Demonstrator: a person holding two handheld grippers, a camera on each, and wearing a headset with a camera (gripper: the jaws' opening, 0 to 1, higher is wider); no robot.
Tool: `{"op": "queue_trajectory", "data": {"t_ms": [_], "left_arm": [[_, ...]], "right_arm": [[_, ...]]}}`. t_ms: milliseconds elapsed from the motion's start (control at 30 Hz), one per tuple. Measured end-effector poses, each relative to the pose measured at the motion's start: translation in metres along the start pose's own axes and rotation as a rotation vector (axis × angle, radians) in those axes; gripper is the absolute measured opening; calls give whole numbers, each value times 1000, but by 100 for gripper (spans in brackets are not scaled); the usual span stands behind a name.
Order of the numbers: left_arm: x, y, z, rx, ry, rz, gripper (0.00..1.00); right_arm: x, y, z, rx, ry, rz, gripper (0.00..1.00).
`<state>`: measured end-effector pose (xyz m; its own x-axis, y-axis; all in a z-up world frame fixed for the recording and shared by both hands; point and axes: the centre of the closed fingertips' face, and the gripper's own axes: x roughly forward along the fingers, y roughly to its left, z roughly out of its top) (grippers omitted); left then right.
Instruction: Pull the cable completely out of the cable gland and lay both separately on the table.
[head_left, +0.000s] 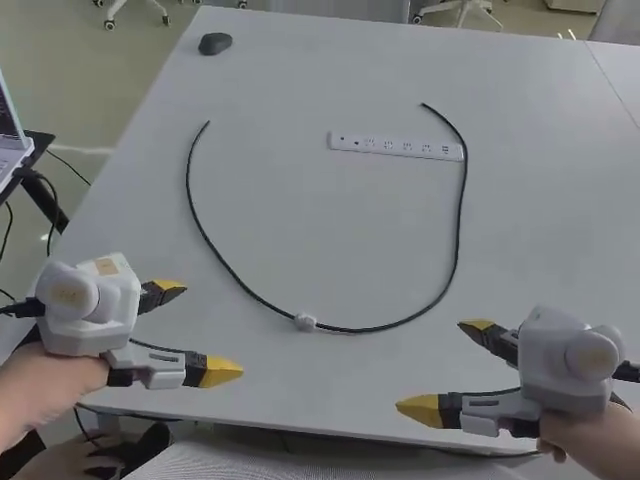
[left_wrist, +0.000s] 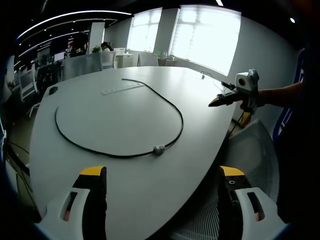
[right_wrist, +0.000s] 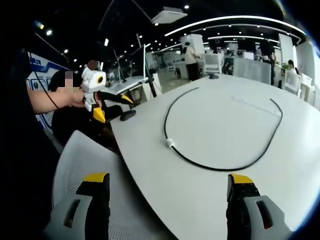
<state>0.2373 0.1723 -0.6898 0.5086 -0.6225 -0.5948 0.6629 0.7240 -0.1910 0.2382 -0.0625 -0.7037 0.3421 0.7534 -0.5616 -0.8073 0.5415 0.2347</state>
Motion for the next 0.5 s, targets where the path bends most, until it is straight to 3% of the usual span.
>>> {"op": "queue_trajectory", "data": {"t_ms": [200, 500], "left_arm": [[4, -5, 6, -5, -21, -28, 91], [5, -3, 9, -11, -38, -41, 92]], "right_arm": [[12, 1, 7, -17, -1, 7, 98], [31, -2, 19, -19, 13, 30, 93]]}}
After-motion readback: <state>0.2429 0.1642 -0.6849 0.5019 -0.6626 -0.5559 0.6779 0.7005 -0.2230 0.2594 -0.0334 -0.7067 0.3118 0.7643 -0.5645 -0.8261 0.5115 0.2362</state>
